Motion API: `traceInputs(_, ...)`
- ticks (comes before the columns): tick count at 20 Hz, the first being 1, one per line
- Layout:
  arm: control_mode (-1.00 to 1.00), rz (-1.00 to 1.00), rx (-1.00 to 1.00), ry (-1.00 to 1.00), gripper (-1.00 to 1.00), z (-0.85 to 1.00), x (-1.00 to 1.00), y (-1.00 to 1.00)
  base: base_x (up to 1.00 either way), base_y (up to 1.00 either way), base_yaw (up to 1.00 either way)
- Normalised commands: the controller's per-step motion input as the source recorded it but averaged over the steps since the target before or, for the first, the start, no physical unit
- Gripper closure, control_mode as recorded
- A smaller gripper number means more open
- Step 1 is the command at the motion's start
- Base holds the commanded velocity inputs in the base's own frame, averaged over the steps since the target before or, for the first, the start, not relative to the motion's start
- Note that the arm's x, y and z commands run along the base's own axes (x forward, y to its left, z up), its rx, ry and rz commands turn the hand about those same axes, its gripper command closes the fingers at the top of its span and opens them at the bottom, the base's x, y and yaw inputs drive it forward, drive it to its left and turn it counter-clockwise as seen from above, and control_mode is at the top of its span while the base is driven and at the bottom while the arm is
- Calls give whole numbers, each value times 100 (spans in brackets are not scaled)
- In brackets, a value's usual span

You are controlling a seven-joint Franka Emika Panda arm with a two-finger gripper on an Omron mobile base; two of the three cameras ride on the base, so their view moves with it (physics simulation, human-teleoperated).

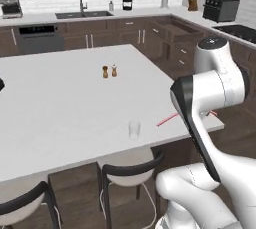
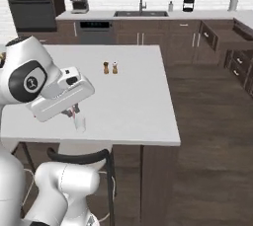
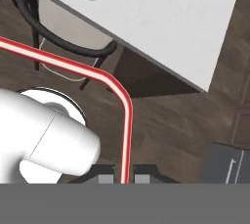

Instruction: Take a straw from the drawer in front and place it inside the glass cup on the dining counter.

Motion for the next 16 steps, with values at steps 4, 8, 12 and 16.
traceInputs(4,100,0,0,0,100,0,0,0,50,11,46)
traceInputs(8,100,0,0,0,100,0,0,0,91,0,25)
traceInputs(12,100,0,0,0,100,0,0,0,99,0,3)
traceInputs(16,100,0,0,0,100,0,0,0,100,0,0)
